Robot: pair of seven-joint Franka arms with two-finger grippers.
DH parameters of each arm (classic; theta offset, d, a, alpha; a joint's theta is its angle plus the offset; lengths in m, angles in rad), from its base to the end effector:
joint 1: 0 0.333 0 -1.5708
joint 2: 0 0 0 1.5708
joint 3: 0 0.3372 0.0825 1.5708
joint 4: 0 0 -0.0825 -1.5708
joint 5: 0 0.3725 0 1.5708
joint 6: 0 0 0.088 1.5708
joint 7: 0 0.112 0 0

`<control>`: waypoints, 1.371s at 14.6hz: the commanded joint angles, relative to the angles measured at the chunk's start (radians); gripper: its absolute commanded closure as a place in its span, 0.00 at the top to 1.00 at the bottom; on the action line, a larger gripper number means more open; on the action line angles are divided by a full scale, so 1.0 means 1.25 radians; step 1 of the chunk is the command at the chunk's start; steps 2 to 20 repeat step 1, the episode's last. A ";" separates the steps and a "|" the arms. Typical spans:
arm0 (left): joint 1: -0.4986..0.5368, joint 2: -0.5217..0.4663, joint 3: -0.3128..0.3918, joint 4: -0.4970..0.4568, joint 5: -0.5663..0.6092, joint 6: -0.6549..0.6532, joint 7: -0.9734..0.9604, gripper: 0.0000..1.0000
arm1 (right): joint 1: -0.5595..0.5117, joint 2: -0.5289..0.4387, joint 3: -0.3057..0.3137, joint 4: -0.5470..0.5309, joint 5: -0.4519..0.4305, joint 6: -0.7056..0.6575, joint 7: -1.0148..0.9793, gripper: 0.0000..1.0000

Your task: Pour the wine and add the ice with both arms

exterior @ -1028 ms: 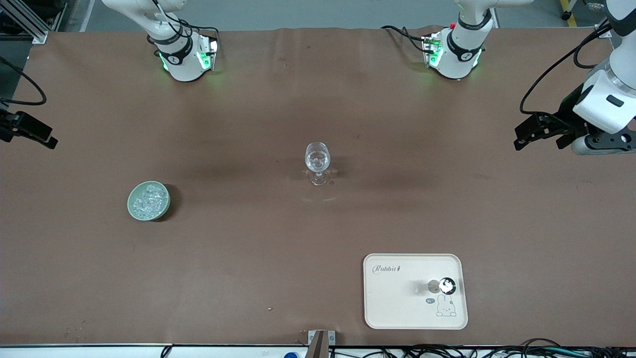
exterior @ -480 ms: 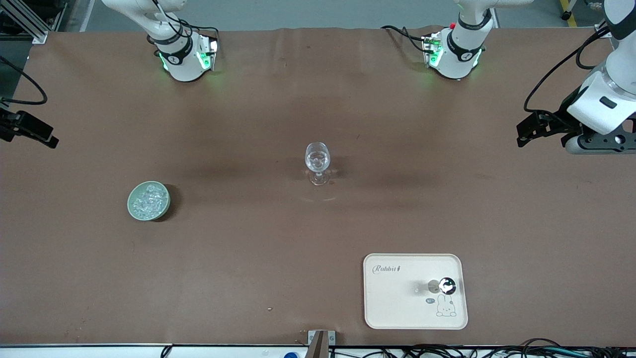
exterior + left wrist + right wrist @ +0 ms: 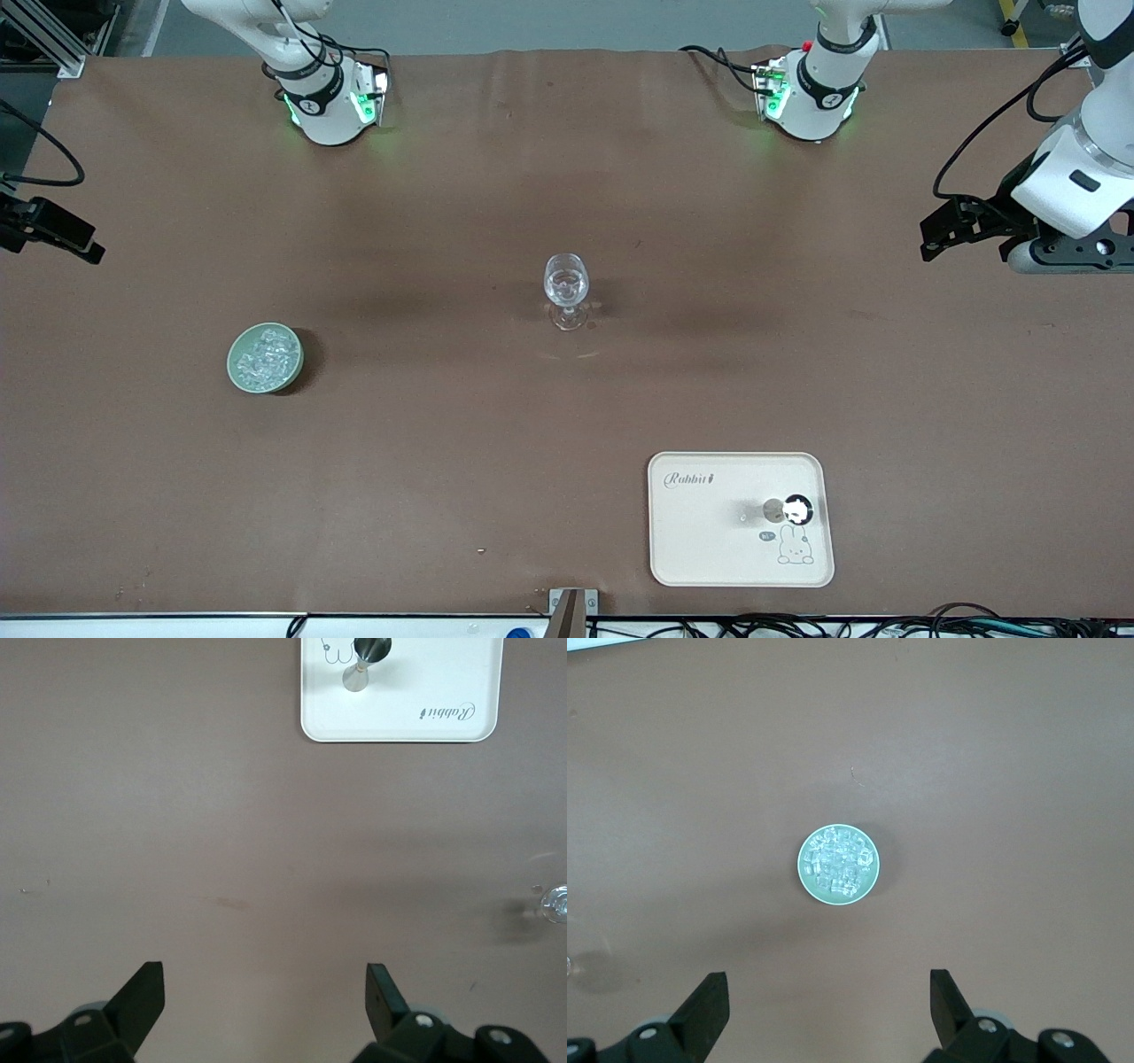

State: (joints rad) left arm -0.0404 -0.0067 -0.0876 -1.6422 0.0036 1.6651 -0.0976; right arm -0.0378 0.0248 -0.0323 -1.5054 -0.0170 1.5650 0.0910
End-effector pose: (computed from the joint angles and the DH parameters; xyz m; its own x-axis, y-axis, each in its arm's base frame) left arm 0.5441 -0.0698 0.6196 0.9991 -0.0307 0.0298 -0.0307 -0.9995 -0.0013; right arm 0.5501 -0.0403 0.6568 0.9864 -0.1604 0.0363 -0.1610 -0.9868 0.0145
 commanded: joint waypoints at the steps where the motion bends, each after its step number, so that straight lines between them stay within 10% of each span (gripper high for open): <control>1: 0.004 0.000 -0.002 0.017 -0.010 -0.018 0.012 1.00 | -0.008 -0.019 0.005 -0.017 0.016 -0.002 -0.011 1.00; 20: 0.004 0.000 -0.002 0.017 -0.010 -0.018 0.012 1.00 | -0.008 -0.019 0.005 -0.017 0.016 -0.002 -0.011 1.00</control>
